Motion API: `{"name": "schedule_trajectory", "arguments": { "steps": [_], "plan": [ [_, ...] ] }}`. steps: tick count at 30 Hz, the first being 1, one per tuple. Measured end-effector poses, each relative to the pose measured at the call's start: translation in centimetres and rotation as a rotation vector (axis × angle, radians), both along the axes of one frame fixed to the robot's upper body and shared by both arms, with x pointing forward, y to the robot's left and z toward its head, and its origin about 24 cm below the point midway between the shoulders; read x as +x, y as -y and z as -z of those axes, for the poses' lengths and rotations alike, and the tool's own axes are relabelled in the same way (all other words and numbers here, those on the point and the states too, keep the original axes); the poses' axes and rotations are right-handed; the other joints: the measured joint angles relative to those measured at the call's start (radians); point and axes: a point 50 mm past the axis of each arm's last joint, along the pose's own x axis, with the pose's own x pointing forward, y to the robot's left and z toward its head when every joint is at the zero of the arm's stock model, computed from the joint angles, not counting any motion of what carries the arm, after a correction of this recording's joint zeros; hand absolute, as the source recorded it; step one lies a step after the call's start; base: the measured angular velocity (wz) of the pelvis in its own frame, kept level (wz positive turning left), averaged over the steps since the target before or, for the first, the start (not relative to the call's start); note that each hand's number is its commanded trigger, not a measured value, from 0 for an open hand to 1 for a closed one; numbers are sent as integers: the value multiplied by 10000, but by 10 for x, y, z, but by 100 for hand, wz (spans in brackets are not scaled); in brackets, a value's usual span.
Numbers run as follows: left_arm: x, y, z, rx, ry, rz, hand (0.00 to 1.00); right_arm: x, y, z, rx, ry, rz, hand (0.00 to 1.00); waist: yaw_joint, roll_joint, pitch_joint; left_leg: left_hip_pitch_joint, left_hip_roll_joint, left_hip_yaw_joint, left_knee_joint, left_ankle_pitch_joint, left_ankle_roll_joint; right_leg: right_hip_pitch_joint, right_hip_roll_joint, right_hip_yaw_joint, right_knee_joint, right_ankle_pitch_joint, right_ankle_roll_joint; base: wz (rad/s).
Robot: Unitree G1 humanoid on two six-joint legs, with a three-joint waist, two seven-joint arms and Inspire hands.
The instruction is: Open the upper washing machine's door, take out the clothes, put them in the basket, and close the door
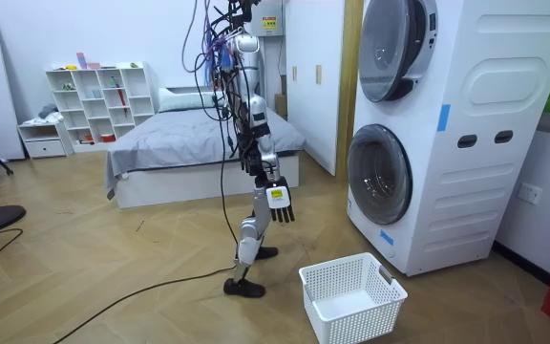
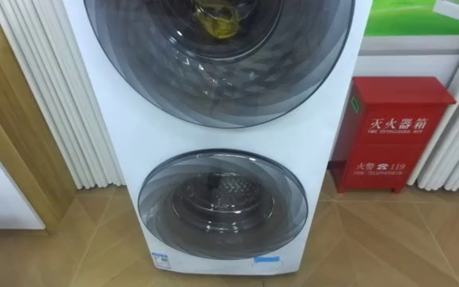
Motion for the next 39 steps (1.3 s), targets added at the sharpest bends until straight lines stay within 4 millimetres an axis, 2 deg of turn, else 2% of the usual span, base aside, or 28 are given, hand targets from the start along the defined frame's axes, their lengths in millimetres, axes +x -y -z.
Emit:
{"name": "schedule_trajectory", "arguments": {
  "steps": [3,17,23,26,27,28,29,31,32,33,34,35,37,39],
  "plan": [
    [1,0,0,4,15,-3,0,0,0,0,37,15,-65,0,-27,2,2,6,-8,7,-1,1,1,11,7,156,2,0,0,0],
    [4,0,0,11,74,131,0,0,0,0,321,146,418,0,-62,34,3,-124,-13,-24,29,-1,6,-86,17,123,-6,0,0,1],
    [8,1,0,-62,405,201,0,9,-1,-1,386,536,445,0,-58,24,10,-160,-20,-77,48,-1,5,-85,19,24,-13,0,0,0],
    [11,0,0,-67,602,222,0,55,-3,-13,261,2215,-555,0,-57,-11,40,-207,6,31,58,1,7,-173,12,11,-15,0,0,-11],
    [15,-1,-1,-48,741,245,0,76,-4,-20,159,3098,-694,0,-58,-26,38,-223,-2,63,89,3,10,-169,7,-45,-23,0,0,0],
    [19,-1,-1,-41,956,295,0,98,-4,-31,56,4023,-716,0,-20,-40,39,-215,-10,63,85,13,26,-162,-2,-48,-20,0,0,4],
    [20,-1,-1,-26,1027,320,0,110,-5,-37,17,4530,-723,0,17,-54,43,-203,-19,62,68,24,37,-153,-12,-60,-20,0,0,0],
    [18,-6,-2,187,1044,362,0,153,-8,-62,-198,6278,-937,0,-37,-139,59,-137,-25,36,49,34,39,-83,-14,-146,-20,0,0,5],
    [19,-7,-3,241,1089,377,0,162,-8,-69,-276,6681,-1003,0,-35,-161,61,-149,-28,12,49,35,39,-88,-13,-149,-11,0,0,8],
    [21,-10,-4,312,1178,393,0,178,-8,-85,-406,7514,-1075,0,-1,-138,50,-160,-28,-4,47,36,38,-92,-9,-144,-14,0,0,5],
    [22,-13,-5,397,1245,419,0,192,-8,-100,-567,8267,-1175,0,5,-200,62,-162,-28,2,17,37,36,-114,-9,-135,-6,0,0,0],
    [21,-14,-5,433,1214,419,0,198,-9,-108,-662,8643,-1224,0,24,-235,60,-155,-30,11,-2,38,34,-120,-12,-132,1,0,0,0],
    [19,-19,-6,567,1092,431,0,216,-10,-137,-1275,9860,-1578,0,121,-362,-18,-150,-32,20,-1,38,33,-178,-25,-157,40,3,0,0],
    [15,-19,-7,602,1028,409,0,228,-10,-160,-1852,10777,-1964,0,125,-426,-59,-145,-52,-2,-12,38,34,-170,-32,-131,34,4,0,2]
  ]
}}
